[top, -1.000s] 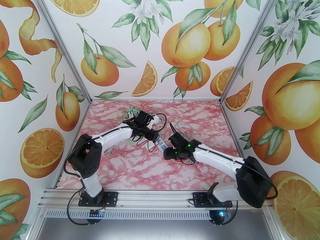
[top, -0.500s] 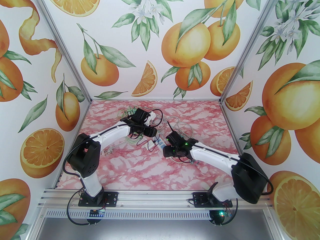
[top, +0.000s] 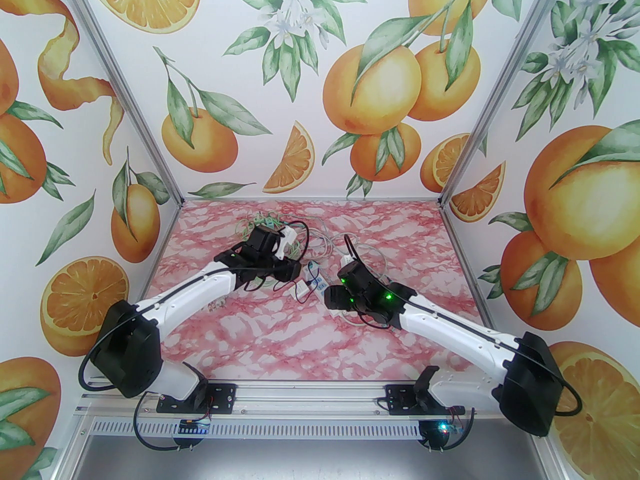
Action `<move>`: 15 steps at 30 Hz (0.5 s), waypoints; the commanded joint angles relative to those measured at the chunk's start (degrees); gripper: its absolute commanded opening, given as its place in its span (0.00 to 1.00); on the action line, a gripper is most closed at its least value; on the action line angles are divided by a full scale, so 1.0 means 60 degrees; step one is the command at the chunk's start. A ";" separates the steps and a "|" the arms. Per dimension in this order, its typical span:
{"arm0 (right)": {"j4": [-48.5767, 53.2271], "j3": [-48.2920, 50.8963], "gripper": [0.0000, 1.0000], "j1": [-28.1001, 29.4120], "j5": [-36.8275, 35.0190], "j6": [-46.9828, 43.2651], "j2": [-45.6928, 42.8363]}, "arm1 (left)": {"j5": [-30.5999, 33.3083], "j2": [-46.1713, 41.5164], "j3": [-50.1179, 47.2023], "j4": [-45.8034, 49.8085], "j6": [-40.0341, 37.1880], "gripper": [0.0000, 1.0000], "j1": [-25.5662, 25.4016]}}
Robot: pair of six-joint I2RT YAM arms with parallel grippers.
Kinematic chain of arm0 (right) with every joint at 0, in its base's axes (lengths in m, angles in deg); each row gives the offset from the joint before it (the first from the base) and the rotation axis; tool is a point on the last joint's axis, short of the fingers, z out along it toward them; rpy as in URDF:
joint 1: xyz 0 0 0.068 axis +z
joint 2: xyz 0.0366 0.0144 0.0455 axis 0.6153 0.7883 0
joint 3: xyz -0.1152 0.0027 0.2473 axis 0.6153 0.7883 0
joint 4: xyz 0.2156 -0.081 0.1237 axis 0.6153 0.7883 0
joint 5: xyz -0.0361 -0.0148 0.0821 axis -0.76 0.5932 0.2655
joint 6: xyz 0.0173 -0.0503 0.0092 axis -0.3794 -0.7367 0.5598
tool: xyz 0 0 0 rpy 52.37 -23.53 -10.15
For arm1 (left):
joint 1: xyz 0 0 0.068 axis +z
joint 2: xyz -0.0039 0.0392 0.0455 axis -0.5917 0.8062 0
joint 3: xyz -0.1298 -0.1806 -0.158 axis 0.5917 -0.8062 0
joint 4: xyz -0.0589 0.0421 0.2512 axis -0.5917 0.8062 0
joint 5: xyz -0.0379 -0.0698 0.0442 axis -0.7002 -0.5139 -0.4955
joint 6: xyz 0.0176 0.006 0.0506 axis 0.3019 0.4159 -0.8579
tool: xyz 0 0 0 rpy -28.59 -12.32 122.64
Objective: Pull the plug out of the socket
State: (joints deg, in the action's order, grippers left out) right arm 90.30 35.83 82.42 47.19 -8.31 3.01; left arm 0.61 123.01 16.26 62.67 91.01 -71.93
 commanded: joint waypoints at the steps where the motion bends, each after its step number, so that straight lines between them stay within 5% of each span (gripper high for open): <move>1: -0.0070 0.0252 0.73 -0.0454 -0.0380 0.0689 -0.0221 | 0.0652 0.0573 -0.0351 -0.0398 -0.0097 0.43 -0.0871; 15: 0.0134 0.0976 0.74 -0.0844 -0.0291 0.1041 -0.1431 | 0.1406 0.2372 0.0297 -0.1085 0.0159 0.42 -0.1747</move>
State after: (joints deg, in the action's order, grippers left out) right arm 90.50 40.66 77.63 46.71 -3.35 -4.48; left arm 6.40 136.23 16.00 58.28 91.80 -82.36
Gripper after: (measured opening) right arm 0.734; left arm 0.420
